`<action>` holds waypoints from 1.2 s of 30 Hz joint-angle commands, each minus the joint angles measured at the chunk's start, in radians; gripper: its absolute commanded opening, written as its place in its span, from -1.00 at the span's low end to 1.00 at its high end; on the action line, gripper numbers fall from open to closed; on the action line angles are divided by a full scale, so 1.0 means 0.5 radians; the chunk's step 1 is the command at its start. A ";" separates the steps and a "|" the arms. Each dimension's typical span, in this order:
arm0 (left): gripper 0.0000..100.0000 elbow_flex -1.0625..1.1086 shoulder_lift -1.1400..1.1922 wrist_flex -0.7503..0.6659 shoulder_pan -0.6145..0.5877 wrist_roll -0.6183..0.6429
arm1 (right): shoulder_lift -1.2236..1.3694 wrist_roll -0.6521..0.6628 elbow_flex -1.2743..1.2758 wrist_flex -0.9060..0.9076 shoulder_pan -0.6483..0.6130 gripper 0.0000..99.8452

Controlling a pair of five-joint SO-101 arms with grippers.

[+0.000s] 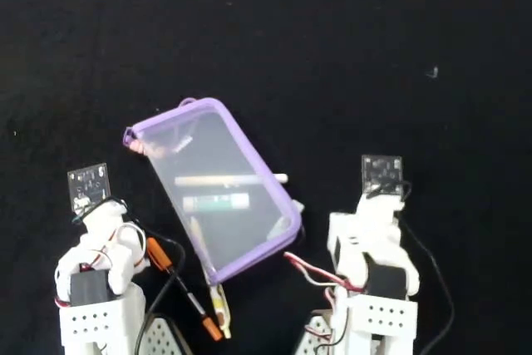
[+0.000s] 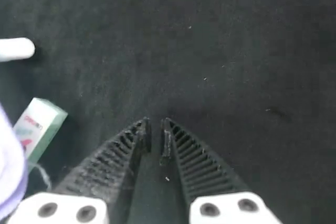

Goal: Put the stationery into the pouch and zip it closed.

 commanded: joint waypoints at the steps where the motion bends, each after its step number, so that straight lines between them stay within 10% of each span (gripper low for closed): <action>1: -0.91 0.041 -0.006 -0.086 0.014 -0.015 | -0.057 -0.018 -0.091 -0.046 0.043 -0.91; 18: -0.91 0.038 -0.006 -0.328 -0.707 -0.021 | -0.382 0.003 -0.149 -0.187 0.055 -0.91; 26: -0.91 0.035 -0.006 -0.347 -0.799 -0.537 | -0.367 0.049 -0.180 -0.353 -0.255 -0.90; 36: -0.79 -0.035 -0.006 -0.347 -1.033 -0.522 | -0.351 0.040 -0.407 -0.199 -0.439 -0.30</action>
